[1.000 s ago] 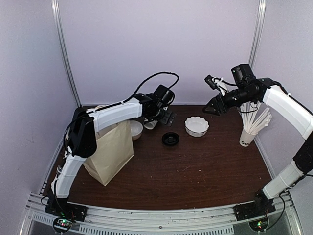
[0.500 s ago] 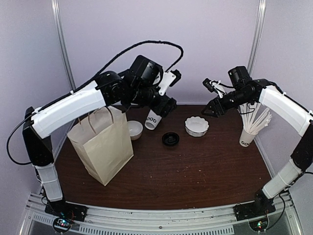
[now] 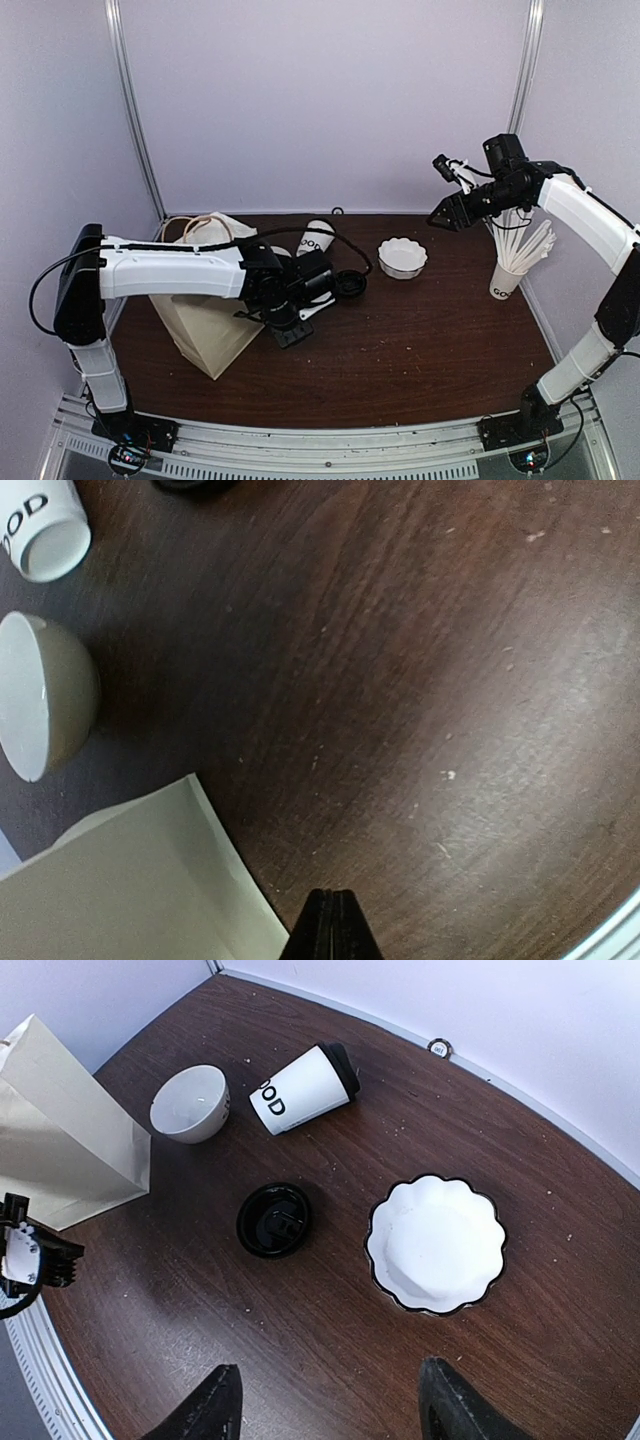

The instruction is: Pack the takeout coffee

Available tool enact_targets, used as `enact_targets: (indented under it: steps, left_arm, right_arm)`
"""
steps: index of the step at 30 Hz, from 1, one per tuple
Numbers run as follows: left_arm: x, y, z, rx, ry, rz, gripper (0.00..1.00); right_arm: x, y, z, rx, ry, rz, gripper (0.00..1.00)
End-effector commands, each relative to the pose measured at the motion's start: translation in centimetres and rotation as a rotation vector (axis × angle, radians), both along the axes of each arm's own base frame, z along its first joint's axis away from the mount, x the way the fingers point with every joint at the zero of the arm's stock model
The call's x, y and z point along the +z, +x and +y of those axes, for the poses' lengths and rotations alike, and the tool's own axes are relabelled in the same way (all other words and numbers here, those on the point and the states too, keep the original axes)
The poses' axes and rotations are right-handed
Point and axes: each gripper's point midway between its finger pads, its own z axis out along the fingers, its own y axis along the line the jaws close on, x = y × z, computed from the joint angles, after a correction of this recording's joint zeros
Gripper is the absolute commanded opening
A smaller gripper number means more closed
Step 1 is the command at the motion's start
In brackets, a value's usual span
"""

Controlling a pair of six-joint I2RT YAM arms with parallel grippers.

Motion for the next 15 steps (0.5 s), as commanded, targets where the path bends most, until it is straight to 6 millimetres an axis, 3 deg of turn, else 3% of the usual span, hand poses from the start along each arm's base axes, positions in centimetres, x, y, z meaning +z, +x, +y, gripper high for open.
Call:
enact_targets:
  steps: [1,5,15]
  left_arm:
    - [-1.4,3.0,1.8,0.15,-0.015,-0.064,0.03]
    - [-3.2,4.3,3.9,0.214,-0.015,-0.066,0.03]
    - [-6.8,5.8,5.7,0.257,0.02,-0.024,0.03]
  right_arm:
    - [1.0,-0.7,0.2,0.01,0.028,-0.013,0.63]
    - [1.1,-1.1,0.2,0.014,0.03,-0.016,0.63]
    - [0.8,-1.1,0.3,0.019,0.033,-0.011,0.63]
